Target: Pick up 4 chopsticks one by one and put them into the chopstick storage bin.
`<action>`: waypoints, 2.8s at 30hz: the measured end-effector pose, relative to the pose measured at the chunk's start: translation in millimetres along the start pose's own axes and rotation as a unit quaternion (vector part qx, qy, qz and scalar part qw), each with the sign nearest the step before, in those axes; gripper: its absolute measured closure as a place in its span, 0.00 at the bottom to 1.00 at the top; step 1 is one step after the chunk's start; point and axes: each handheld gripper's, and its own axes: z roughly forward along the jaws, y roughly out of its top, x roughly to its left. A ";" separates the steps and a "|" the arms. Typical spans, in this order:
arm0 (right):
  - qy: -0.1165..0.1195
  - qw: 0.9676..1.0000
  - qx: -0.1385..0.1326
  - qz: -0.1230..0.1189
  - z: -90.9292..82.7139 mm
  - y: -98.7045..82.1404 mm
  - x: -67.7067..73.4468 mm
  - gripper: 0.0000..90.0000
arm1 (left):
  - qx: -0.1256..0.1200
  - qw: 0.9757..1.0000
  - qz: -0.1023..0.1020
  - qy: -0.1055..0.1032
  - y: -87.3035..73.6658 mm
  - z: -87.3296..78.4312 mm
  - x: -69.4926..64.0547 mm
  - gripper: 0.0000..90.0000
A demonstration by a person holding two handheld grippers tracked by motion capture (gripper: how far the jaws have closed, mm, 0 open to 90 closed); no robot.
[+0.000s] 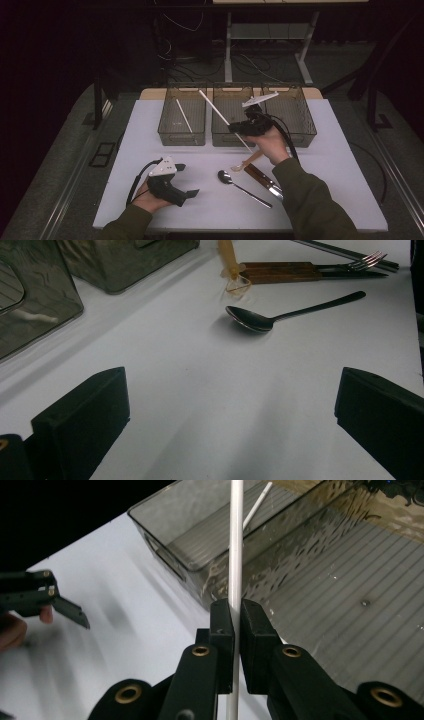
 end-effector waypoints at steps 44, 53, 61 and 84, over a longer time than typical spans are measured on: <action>-0.087 0.992 0.092 0.028 141.8 105.1 15.8 0.95 | -0.021 1.000 0.002 -0.011 3.2 -3.2 0.3 0.00; -0.102 0.988 0.112 0.043 160.1 108.2 17.1 0.95 | -0.022 1.000 -0.002 -0.012 3.0 -1.9 -0.5 0.00; -0.110 0.985 0.120 0.052 169.9 106.4 18.3 0.87 | -0.018 1.000 0.002 -0.014 3.2 -3.4 0.5 0.00; -0.056 0.997 0.055 0.000 109.3 105.6 26.9 0.44 | -0.017 1.000 0.003 -0.009 2.2 -1.7 0.8 0.00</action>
